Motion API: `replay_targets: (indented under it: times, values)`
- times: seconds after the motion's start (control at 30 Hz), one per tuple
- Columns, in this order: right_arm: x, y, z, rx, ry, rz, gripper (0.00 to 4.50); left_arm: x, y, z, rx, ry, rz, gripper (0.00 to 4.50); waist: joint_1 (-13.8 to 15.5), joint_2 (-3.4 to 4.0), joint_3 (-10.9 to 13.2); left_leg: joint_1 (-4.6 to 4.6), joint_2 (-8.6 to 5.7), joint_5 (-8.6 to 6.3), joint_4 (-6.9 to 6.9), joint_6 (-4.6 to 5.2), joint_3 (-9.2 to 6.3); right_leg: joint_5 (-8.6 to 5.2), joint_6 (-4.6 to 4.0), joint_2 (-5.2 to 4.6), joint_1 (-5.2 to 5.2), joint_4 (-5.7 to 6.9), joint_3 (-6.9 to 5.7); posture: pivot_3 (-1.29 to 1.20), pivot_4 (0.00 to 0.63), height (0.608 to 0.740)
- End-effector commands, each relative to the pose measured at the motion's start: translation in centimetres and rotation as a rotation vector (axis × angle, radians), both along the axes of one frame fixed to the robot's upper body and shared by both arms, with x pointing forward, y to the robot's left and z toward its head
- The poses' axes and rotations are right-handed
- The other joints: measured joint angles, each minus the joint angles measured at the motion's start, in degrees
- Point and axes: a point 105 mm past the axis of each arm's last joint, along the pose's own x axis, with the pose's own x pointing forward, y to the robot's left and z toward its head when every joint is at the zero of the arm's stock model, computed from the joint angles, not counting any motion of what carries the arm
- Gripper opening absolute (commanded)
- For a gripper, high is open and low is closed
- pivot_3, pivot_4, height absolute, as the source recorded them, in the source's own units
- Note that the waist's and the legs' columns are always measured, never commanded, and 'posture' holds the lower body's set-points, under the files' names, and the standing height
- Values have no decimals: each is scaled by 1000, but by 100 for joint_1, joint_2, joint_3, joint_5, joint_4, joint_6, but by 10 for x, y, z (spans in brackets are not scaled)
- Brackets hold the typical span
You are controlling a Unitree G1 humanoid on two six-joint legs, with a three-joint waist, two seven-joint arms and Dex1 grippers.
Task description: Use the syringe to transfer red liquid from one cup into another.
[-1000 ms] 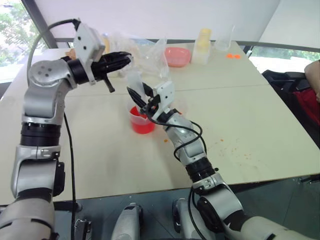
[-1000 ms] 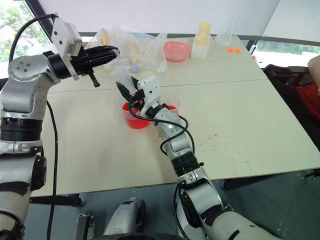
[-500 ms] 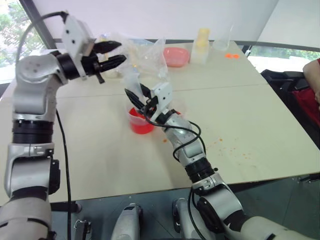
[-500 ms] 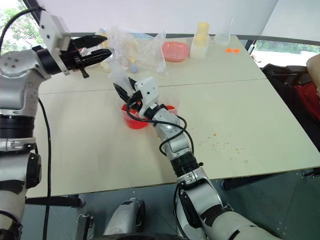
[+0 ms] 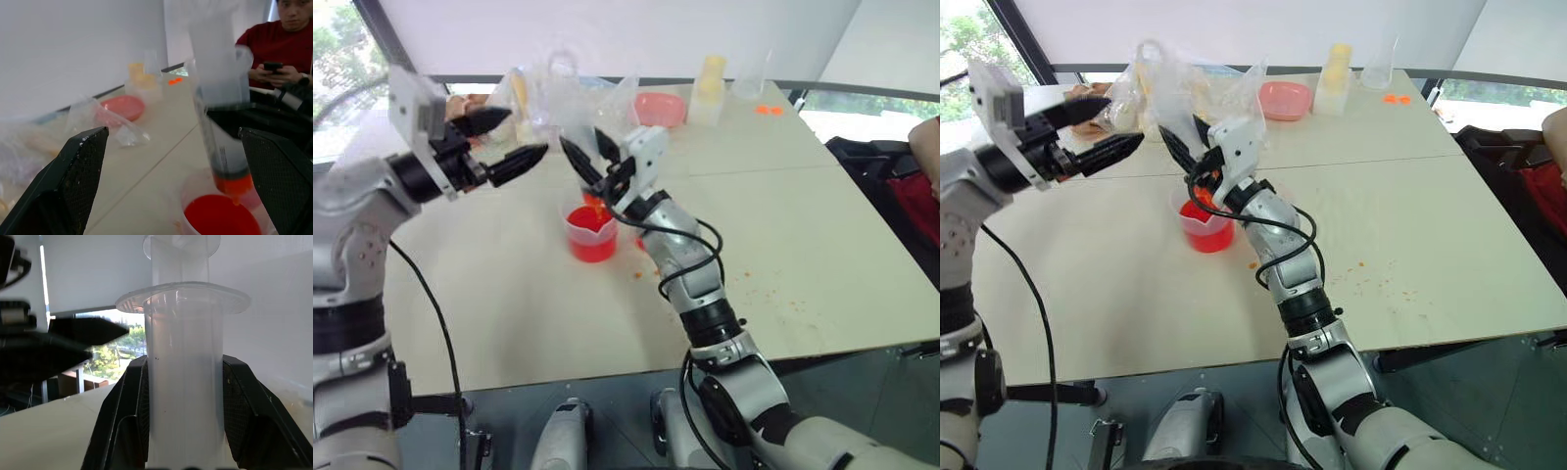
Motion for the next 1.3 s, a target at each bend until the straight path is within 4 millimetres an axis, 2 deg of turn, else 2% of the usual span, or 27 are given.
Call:
replay_targets:
  times: [0.03, 0.1, 0.23, 0.33, 0.43, 0.6, 0.7, 0.93, 1.07, 1.3]
  values:
    - [-6, -17, 34, 69, -72, -23, 1365, -9, -2, 12, -38, -62, 22, 4461, 15, 0, 0, 0, 0, 1, 0, -1, 0, 0, 0, -1, 1, 0, -1, 0, 150, 740]
    - [-6, -29, 43, 90, -79, -46, 1365, -9, -5, 9, -48, -56, 24, 4461, 29, 0, 0, -1, -4, 1, 0, -2, 1, 0, 0, -5, 1, 0, -1, 0, 150, 740]
    - [-8, -64, 64, 155, -89, -123, 1365, -8, -15, -6, -48, -31, 0, 4461, 35, 0, 0, -2, -8, 2, -1, -3, 2, 0, 0, -9, 1, -2, -2, 0, 150, 740]
    - [-11, -77, 67, 160, -87, -161, 1365, -7, -21, -10, -55, -29, -21, 4461, 26, 0, 0, -2, -8, 2, -2, -3, 8, 0, 0, -7, 1, -3, -2, 0, 150, 740]
    - [-10, -88, 54, 156, -44, -213, 1365, -1, -32, -10, -76, -42, -62, 4461, 17, 0, -1, 0, -8, 2, -3, -3, 10, 0, -1, -4, 1, -2, -3, 0, 150, 740]
    - [-7, -88, 28, 127, 3, -256, 1365, 14, -49, 0, -33, -121, -91, 4461, 19, -1, -1, -1, -9, 2, -1, -3, 13, 0, -1, -1, 3, -2, -2, 0, 150, 740]
    - [-6, -85, 22, 104, -2, -273, 1365, 19, -63, 10, -28, -166, -142, 4461, 17, -1, -1, -1, -11, 2, -1, -3, 16, 0, 0, -2, 3, -4, -1, 0, 150, 740]
    - [-2, -81, 4, 42, -12, -300, 1365, 24, -99, 49, -42, -313, -247, 4461, 16, -1, -1, -3, -12, 2, 0, -2, 15, 0, 0, -2, 3, -6, -2, 0, 150, 740]
    - [0, -81, -3, 27, -10, -313, 1365, 31, -104, 66, -62, -375, -237, 4461, 4, -1, -1, -3, -12, 2, 0, -2, 15, 0, 0, -1, 4, -6, -2, 0, 150, 740]
    - [0, -80, -8, 20, -7, -322, 1365, 50, -101, 80, -72, -431, -177, 4461, 11, -1, -1, -2, -11, 2, 0, -2, 14, 0, 0, 1, 3, -6, -1, 0, 150, 740]
